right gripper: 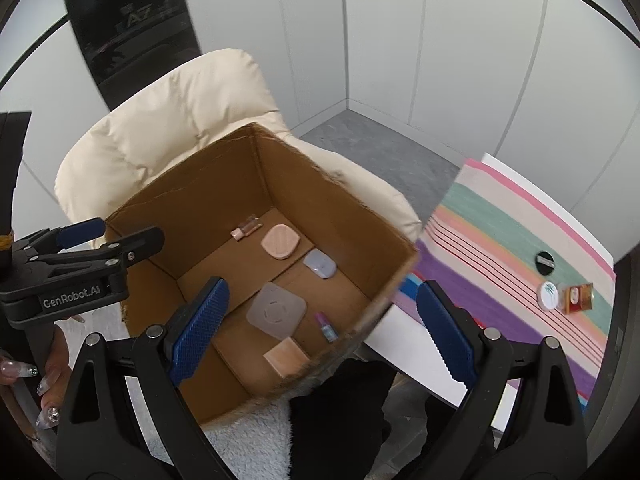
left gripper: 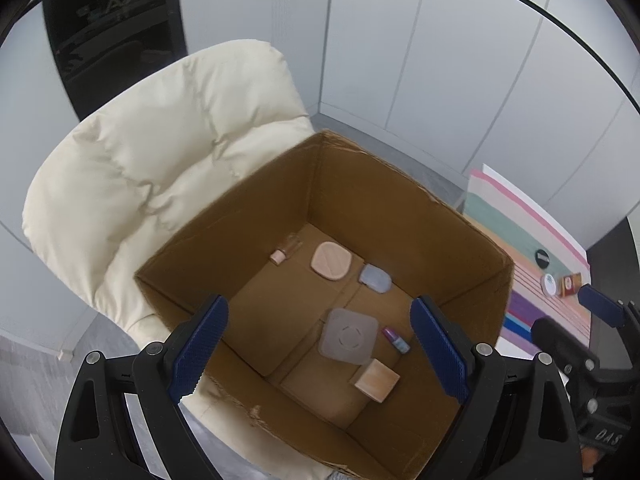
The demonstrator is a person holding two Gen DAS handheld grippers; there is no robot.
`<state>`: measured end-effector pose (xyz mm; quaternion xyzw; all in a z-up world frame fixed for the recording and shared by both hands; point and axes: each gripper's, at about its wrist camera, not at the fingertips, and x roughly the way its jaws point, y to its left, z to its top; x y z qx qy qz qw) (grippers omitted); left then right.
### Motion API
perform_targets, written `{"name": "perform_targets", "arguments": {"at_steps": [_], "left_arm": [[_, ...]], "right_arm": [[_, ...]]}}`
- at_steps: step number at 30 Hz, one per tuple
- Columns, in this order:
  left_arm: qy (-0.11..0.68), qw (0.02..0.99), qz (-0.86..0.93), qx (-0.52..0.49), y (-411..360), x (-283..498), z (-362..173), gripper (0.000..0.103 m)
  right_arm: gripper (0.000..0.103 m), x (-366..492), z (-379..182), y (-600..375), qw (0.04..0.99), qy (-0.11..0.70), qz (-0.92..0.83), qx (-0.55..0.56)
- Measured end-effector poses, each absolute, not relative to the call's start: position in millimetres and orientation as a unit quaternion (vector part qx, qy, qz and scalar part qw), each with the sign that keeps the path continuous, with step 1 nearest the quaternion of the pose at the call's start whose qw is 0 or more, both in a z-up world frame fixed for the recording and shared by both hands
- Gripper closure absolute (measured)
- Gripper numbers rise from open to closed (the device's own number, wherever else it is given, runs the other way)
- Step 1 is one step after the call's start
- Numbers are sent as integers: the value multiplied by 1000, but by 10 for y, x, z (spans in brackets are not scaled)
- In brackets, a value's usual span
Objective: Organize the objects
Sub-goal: 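Withdraw both open tools from the box back toward the cloth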
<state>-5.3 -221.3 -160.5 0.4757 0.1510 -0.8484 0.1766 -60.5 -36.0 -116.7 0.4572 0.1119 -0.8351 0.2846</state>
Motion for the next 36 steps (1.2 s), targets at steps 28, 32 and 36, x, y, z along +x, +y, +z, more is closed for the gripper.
{"name": "perform_targets", "arguments": {"at_steps": [28,32,36], "left_arm": [[53,-39,-872,486,-55,-945,-1472,10],[38,-69,-870,486,279,-1034,-1459,10],[26,-93,-868,487,578,-1094,-1453,10]], "right_arm": [[7,-564,-1074,2031,76,-9,-880,469],[7,-483,-1065,2394,44,-26,-882,469],[7,-376,-1055,2739,14,-43,-882,470]]}}
